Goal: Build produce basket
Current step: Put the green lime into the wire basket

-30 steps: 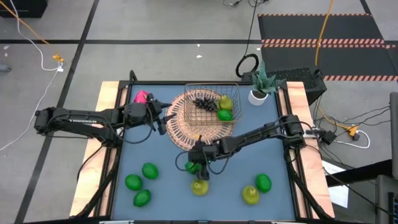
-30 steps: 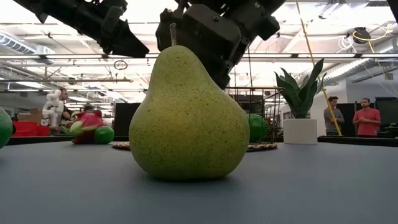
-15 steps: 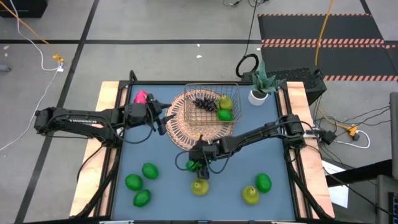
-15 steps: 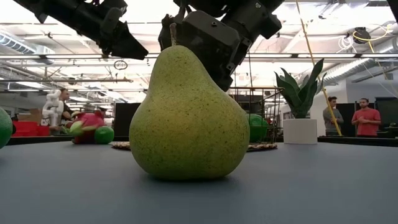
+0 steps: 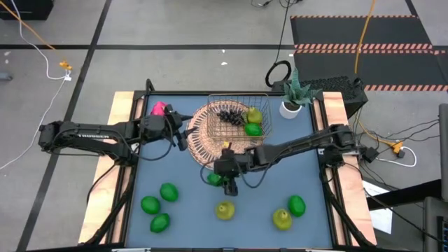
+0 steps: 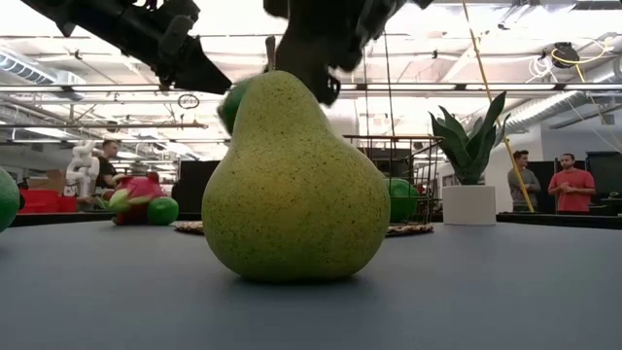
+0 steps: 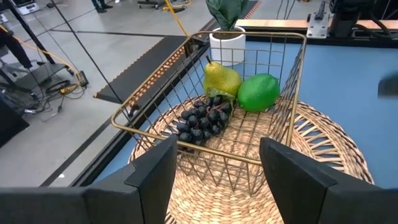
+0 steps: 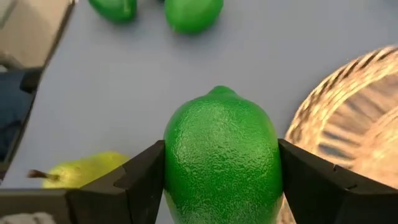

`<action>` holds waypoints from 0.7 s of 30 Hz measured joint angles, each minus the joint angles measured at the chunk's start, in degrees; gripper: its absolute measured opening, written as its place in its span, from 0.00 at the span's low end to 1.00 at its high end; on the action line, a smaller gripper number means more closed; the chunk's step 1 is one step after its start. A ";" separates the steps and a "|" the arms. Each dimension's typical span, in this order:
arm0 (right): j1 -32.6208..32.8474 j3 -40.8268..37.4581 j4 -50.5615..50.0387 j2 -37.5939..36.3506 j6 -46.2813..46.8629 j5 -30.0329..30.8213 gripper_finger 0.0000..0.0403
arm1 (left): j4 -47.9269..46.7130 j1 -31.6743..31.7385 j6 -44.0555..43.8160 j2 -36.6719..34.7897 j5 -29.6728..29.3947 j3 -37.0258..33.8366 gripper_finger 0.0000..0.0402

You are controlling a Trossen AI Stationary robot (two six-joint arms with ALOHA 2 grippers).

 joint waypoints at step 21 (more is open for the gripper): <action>-11.71 -0.02 -1.01 -17.51 -11.20 27.15 0.65 | 0.20 0.00 -0.59 0.00 0.04 0.00 0.58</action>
